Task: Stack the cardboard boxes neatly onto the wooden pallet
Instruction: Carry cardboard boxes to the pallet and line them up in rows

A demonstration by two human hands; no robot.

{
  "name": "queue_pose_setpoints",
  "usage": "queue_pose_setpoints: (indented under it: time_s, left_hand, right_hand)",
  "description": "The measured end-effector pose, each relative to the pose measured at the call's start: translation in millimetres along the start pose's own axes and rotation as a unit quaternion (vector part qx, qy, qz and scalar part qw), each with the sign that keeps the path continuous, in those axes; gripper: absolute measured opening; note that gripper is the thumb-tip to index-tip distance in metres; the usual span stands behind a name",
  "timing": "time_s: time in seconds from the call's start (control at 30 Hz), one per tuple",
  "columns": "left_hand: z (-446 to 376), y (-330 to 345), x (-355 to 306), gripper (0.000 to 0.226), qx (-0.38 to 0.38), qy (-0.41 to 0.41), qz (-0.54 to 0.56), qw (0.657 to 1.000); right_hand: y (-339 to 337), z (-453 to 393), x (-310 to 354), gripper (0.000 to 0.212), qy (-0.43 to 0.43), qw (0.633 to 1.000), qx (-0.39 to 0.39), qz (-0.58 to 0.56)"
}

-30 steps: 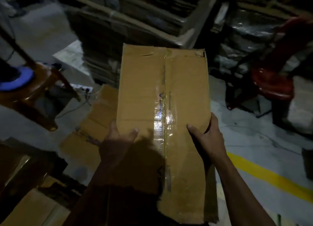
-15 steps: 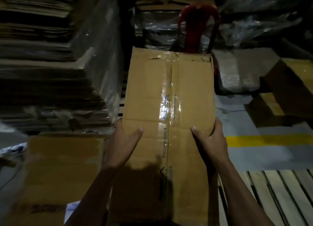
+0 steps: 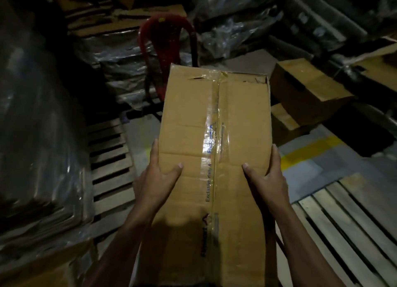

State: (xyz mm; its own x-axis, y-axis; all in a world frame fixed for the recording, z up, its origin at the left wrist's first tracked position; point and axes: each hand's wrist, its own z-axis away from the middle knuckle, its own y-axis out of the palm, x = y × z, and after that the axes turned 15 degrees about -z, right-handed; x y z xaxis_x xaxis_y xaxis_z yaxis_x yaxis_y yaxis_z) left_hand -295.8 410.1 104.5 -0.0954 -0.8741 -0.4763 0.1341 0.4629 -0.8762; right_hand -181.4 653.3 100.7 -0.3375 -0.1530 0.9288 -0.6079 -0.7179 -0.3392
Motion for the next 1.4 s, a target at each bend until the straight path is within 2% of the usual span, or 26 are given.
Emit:
queue_pose_setpoints:
  time_s: [0.3,0.6,0.83,1.13,1.4]
  left_hand:
    - [-205,55,-80,0.086,0.113,0.137,-0.013,0.984]
    - [-325,91,-209,0.087,0.176,0.267,-0.041,0.947]
    - [-364,163,-328,0.088,0.229,0.343,-0.032,0.911]
    - [-390,271,-523,0.092,0.259,0.399,-0.022,0.879]
    - [-381,346,-668,0.091,0.314,0.464,-0.028,0.828]
  right_hand:
    - [14,-138,4,0.098,0.073,0.986,-0.147,-0.013]
    - [-15,-224,23,0.099,0.104,0.95,-0.29,-0.054]
    - [-79,-291,-9,0.102,0.128,0.914,-0.378,-0.077]
    - [-224,-407,-50,0.1,0.155,0.884,-0.428,-0.107]
    - [-322,-449,-66,0.1,0.192,0.825,-0.515,-0.132]
